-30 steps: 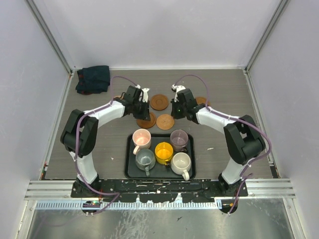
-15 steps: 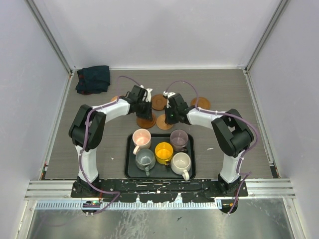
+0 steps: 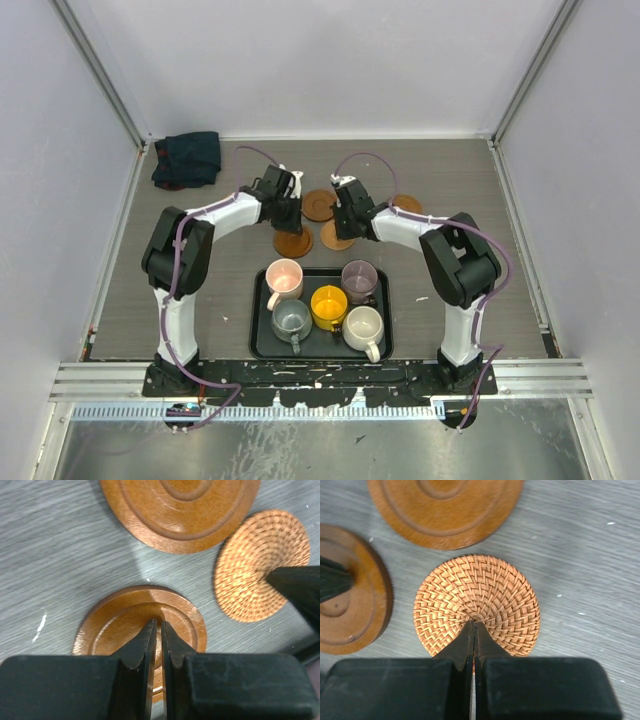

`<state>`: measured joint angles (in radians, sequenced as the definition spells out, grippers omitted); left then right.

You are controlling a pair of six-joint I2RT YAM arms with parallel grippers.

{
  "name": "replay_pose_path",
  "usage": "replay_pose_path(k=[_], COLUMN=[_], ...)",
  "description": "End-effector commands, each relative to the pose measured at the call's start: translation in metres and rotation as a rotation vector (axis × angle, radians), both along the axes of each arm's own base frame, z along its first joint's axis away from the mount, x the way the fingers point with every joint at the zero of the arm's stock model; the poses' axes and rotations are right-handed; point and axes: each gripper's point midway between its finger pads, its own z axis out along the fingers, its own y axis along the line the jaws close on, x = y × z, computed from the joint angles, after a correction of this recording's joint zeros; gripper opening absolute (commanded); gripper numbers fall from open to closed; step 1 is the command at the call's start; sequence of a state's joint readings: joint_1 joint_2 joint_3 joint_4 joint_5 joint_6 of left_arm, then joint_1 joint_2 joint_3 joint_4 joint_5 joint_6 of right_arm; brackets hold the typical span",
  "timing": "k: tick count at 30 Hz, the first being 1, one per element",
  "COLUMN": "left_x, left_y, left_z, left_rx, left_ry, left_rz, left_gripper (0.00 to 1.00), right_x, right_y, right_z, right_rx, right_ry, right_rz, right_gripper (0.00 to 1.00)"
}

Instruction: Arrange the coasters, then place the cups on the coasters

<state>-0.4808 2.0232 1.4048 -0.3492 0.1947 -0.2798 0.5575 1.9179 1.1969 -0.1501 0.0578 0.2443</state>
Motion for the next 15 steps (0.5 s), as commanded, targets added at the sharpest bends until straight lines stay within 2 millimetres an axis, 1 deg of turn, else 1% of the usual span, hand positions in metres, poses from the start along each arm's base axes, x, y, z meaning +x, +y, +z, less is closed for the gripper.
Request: replay_pose_path(k=[1,5,9,13,15], left_x=[-0.008,-0.012,-0.01,0.001,0.014], left_y=[0.04,0.043,0.047,0.048,0.05], left_z=[-0.025,-0.018,-0.022,-0.028,-0.027], left_rx=[0.114,0.116,0.139,0.137,0.124], left_ry=[0.084,0.072,0.077,0.089,0.088], left_rz=[0.065,0.053,0.059,0.076,0.092], left_gripper=[0.11,0.1,0.11,0.11,0.11], right_x=[0.009,0.024,0.044,0.06,0.067], right_y=[-0.039,-0.053,-0.058,-0.063,-0.066], right_z=[-0.014,-0.011,-0.006,-0.003,0.0], right_rx=[-0.084,-0.079,-0.05,-0.043,-0.036], right_ry=[0.037,0.028,0.013,-0.002,-0.007], right_rz=[-0.116,-0.16,-0.179,-0.192,-0.202], right_gripper=[0.01,0.01,0.01,0.01,0.01])
